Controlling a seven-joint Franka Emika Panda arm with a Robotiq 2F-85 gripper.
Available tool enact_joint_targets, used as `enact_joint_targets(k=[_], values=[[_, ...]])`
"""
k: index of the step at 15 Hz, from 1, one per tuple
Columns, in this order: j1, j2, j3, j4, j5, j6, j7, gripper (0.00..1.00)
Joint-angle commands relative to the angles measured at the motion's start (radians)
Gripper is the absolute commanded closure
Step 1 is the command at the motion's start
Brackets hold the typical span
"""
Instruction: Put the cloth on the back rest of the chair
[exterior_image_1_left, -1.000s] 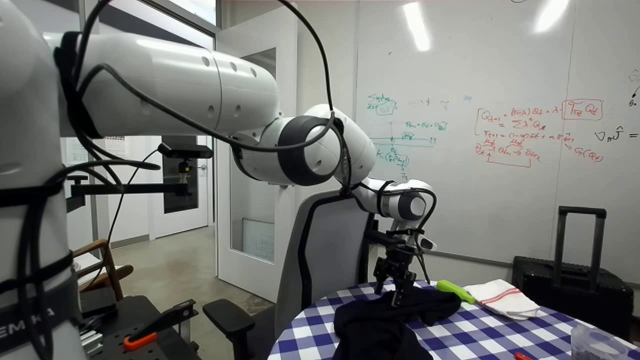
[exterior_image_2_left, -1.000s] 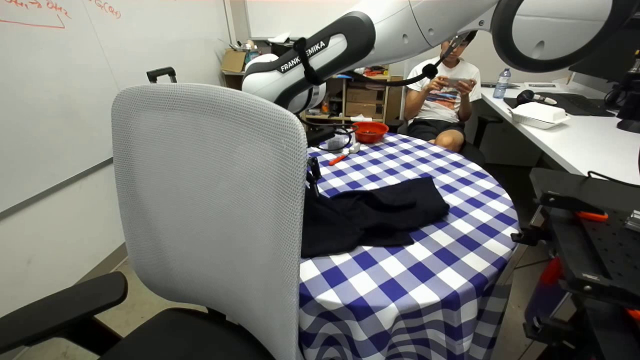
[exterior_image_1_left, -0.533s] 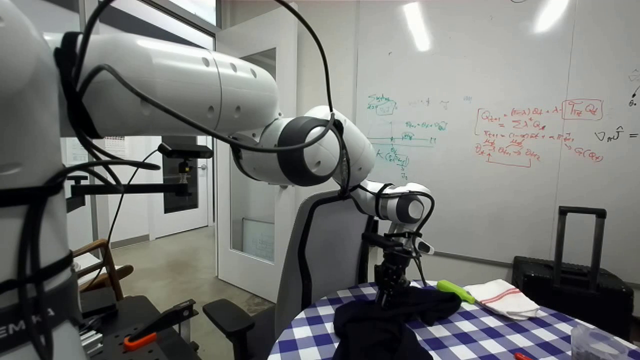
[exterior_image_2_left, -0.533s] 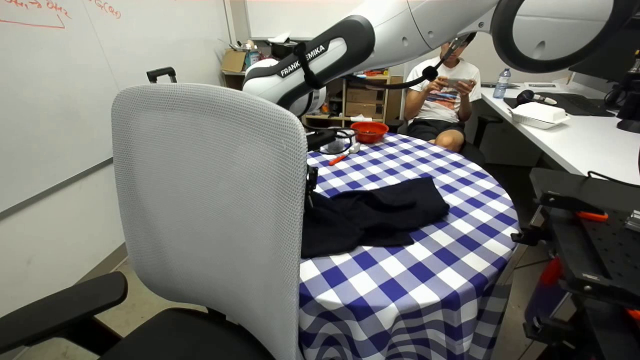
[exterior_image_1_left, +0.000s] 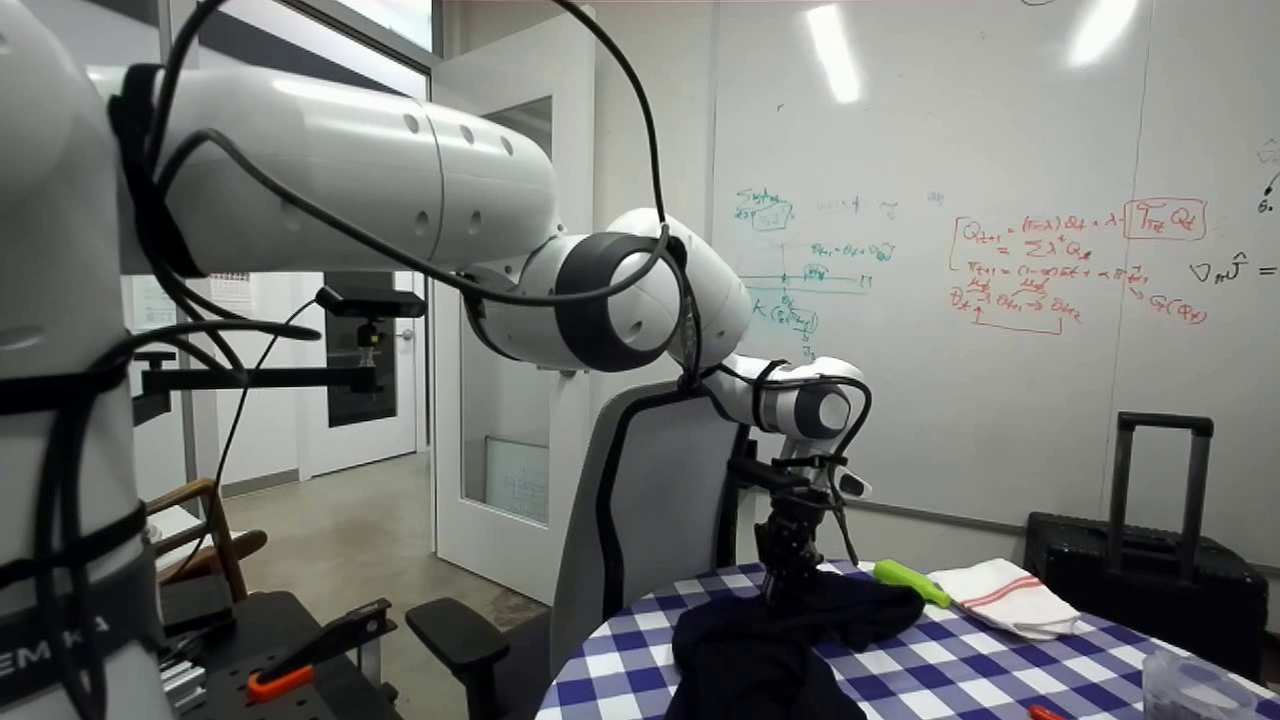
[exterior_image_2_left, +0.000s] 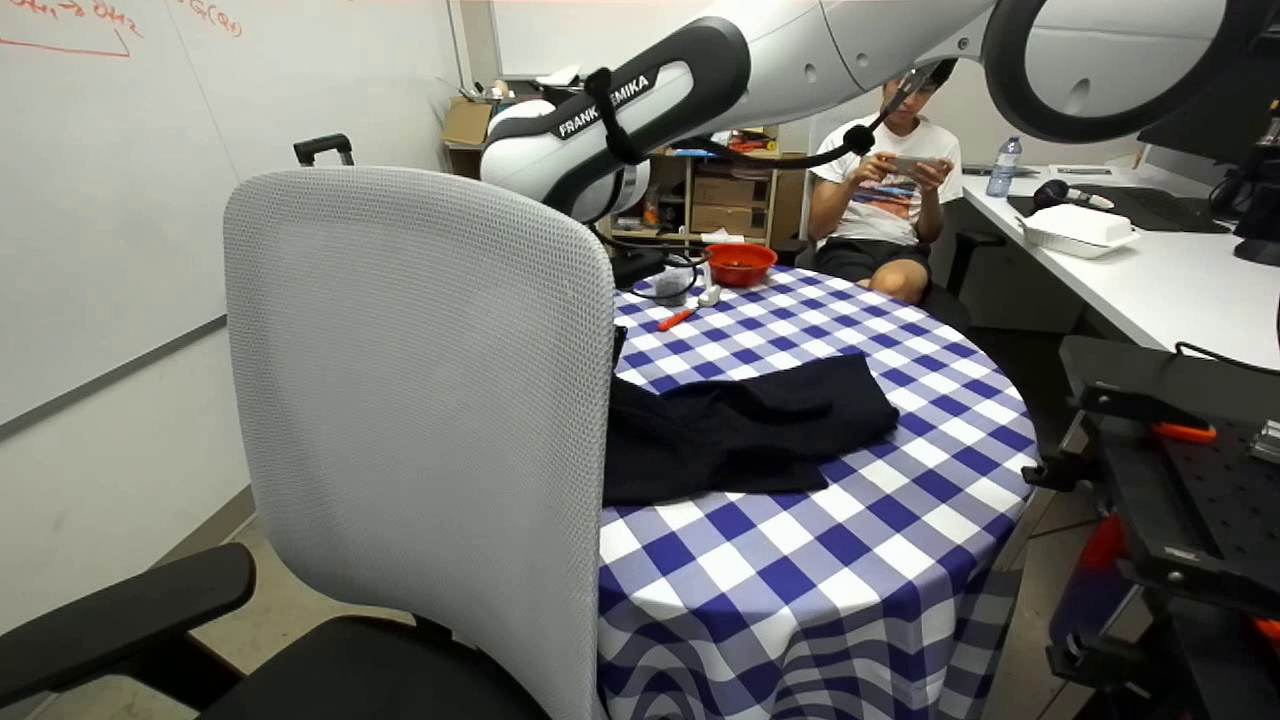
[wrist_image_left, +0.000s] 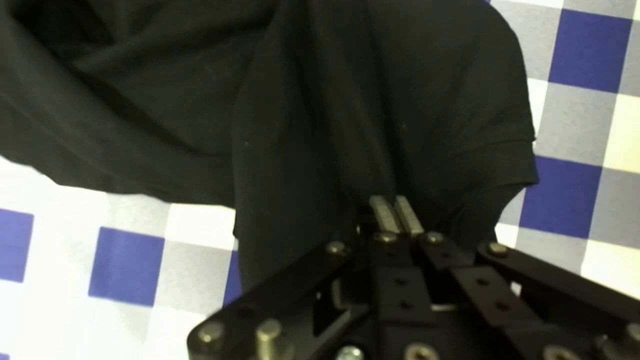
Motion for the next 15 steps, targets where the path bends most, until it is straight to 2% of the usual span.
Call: enact_joint_targets(k=[1, 2, 4, 5, 15], values=[[-0.037, -0.002, -0.004, 0.112, 0.016, 0.005, 0.013, 0.98], [-0.052, 0.023, -0.003, 0.192, 0.018, -0.02, 0.015, 0.98], [-0.076, 0.007, 0.0, 0.247, 0.016, -0.025, 0.018, 0.98], [-0.082, -0.07, -0.002, 0.153, 0.008, 0.017, 0.006, 0.98], [-0.061, -0.279, -0.015, 0.196, -0.018, 0.041, 0.01, 0.98]])
